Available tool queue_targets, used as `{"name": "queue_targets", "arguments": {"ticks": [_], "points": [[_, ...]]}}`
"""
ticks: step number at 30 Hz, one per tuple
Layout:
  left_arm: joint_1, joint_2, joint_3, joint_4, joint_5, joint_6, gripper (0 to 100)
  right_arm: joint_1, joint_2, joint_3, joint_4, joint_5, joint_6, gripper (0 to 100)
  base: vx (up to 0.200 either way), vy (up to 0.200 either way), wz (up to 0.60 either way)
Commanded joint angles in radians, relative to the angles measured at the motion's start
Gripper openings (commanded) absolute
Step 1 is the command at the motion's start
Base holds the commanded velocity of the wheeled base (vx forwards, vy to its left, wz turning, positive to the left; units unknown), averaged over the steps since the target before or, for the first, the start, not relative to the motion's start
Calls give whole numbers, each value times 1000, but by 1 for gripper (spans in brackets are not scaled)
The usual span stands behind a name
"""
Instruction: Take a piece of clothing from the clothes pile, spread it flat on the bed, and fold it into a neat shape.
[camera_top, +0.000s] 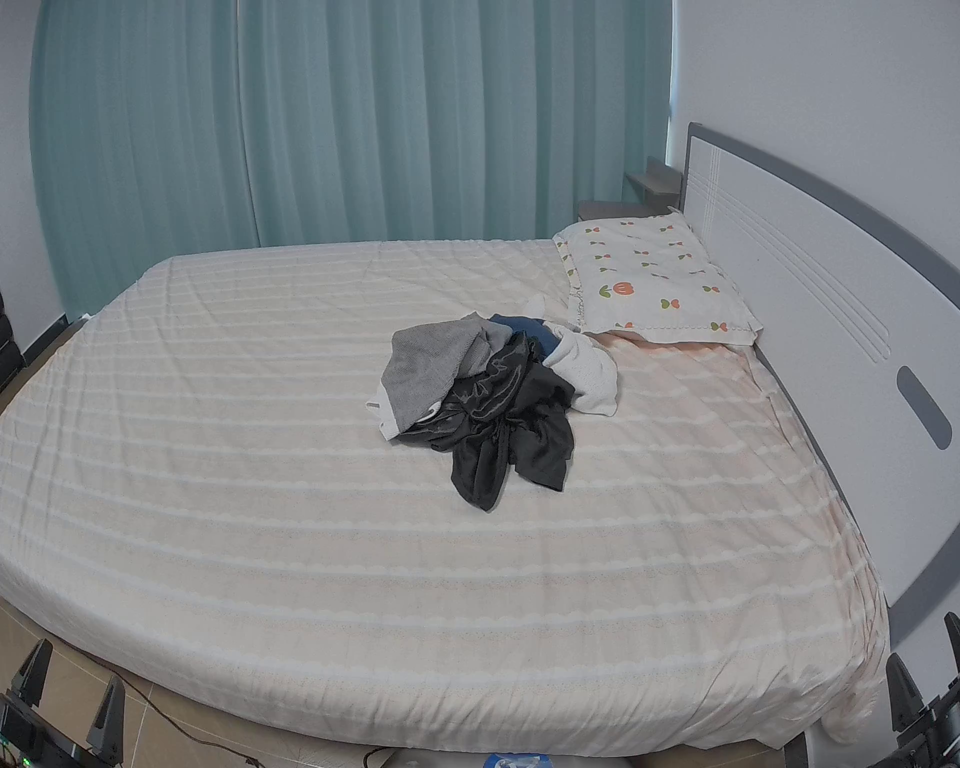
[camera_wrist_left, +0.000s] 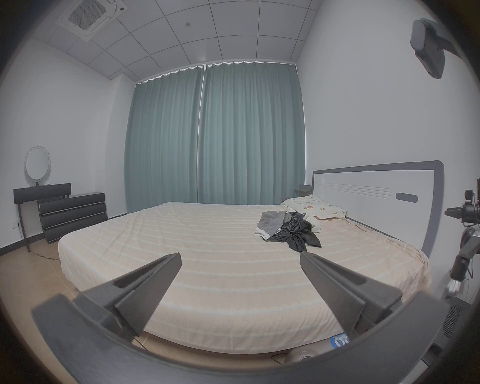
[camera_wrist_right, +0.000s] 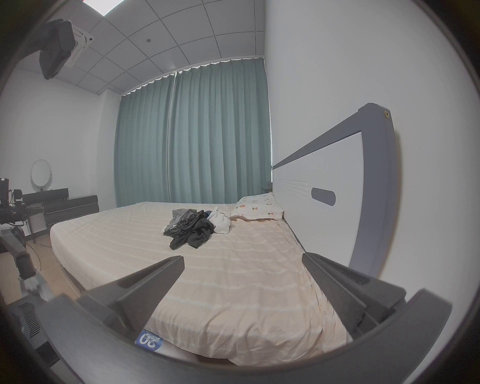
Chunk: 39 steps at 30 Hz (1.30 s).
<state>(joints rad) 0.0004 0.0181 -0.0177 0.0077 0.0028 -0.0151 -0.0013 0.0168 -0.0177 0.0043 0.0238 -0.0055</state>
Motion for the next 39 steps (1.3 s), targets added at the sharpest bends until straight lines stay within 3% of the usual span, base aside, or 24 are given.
{"name": "queue_targets", "arguments": {"ticks": [1,12,15,17,22,23,26,30,32,39], "points": [[1,-3,16,0,2,0,100,12,5,13,5,5,6,100,0,0,0],[0,-3,15,0,-1,6,100,21,29,7,11,11,-24,100,0,0,0],[0,-3,15,0,-3,7,100,26,60,-73,-6,53,-8,100,0,0,0],[0,-1,15,0,-1,3,100,27,153,-281,54,131,39,100,0,0,0],[0,-1,15,-2,0,-2,100,26,330,-337,135,197,-2,100,0,0,0],[0,-3,16,-2,2,9,100,29,476,-323,108,237,30,100,0,0,0],[0,-3,16,-2,2,26,100,50,640,-323,26,277,91,100,0,0,0],[0,-1,16,-2,0,26,100,104,828,-327,-84,304,110,100,0,0,0],[0,-1,16,-2,0,23,100,182,1072,-338,-216,291,108,100,0,0,0],[0,-3,16,-2,0,21,100,234,1556,-439,-524,186,144,100,0,0,0]]}}
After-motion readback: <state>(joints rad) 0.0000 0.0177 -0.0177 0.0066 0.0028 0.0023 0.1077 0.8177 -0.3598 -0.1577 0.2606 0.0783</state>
